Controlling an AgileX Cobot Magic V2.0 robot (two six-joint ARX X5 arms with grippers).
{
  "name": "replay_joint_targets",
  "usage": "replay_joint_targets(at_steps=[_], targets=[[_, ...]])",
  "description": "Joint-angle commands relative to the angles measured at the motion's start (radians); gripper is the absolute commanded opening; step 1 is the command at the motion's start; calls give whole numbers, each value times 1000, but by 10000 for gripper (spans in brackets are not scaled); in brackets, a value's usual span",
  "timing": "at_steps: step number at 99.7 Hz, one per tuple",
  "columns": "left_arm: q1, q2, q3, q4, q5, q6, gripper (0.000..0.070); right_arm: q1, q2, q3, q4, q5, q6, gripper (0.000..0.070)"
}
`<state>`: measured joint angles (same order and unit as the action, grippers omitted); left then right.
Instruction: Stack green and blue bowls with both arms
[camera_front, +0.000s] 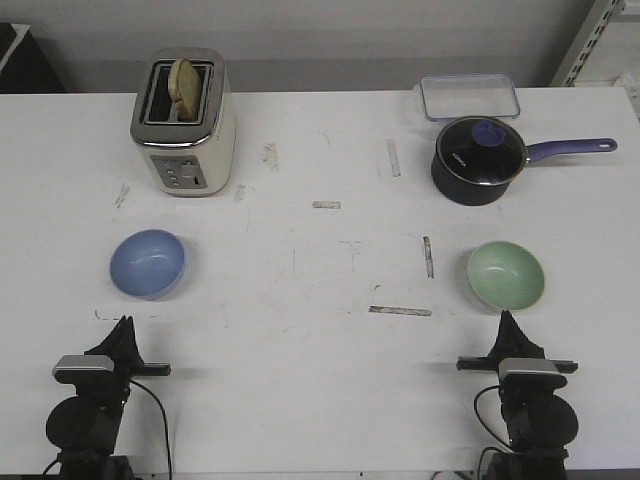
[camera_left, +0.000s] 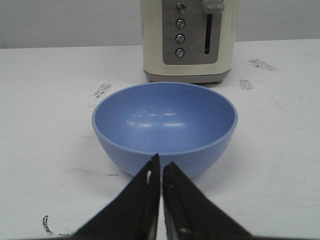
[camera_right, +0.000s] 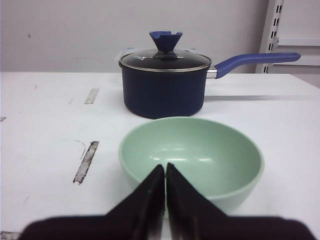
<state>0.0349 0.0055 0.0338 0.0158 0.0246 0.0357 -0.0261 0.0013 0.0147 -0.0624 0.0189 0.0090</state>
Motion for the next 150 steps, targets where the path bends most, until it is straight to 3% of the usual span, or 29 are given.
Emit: replay_joint_targets(at_steps=[1, 62, 107, 114, 136, 150], targets=[[0, -1, -20, 16, -2, -3, 2, 0, 0, -2, 10, 0, 17, 0], [0, -1, -20, 9, -2, -3, 2, 0, 0, -2, 11, 1, 16, 0], [0, -1, -20, 8, -2, -3, 2, 0, 0, -2, 102, 12, 13, 0], [0, -1, -20, 8, -2, -3, 2, -1, 0, -2, 151, 21, 14, 0], [0, -1, -20, 8, -2, -3, 2, -1, 2, 29, 472, 46, 14, 0], [0, 0, -20, 7, -2, -3, 2, -1, 69, 229, 345, 45, 13, 0]])
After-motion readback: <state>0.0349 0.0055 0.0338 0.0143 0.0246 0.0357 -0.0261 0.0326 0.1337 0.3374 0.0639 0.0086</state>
